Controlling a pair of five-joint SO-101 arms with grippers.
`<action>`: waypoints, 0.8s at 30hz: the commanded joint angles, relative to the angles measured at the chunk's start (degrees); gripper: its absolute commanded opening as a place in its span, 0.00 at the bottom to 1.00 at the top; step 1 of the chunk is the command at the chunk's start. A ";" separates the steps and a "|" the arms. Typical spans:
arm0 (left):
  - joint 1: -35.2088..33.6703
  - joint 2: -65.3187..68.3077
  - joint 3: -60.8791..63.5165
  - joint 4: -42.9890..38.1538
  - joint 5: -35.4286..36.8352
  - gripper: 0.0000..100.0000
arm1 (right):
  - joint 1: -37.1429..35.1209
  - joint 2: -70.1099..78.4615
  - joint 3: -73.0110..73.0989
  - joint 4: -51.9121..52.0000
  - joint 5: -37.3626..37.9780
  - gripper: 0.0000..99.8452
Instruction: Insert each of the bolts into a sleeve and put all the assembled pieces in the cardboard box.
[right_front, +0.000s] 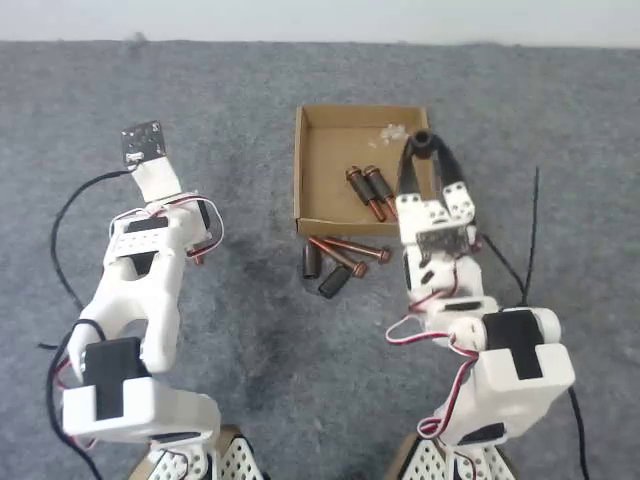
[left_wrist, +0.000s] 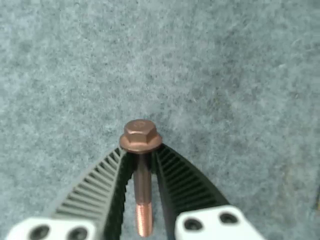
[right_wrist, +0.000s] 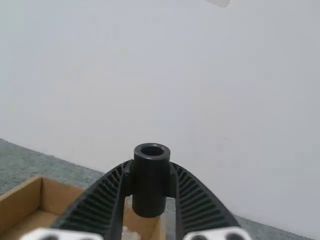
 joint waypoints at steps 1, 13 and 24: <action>0.35 -0.44 -3.12 -1.32 -0.53 0.01 | -1.98 -0.66 3.78 -6.29 0.44 0.00; 0.35 -0.44 -3.12 -1.32 -0.53 0.01 | -9.54 -0.31 14.59 -12.26 -13.45 0.00; 0.35 -0.44 -3.12 -1.32 -0.62 0.01 | -14.11 -0.84 22.77 -12.79 -18.37 0.00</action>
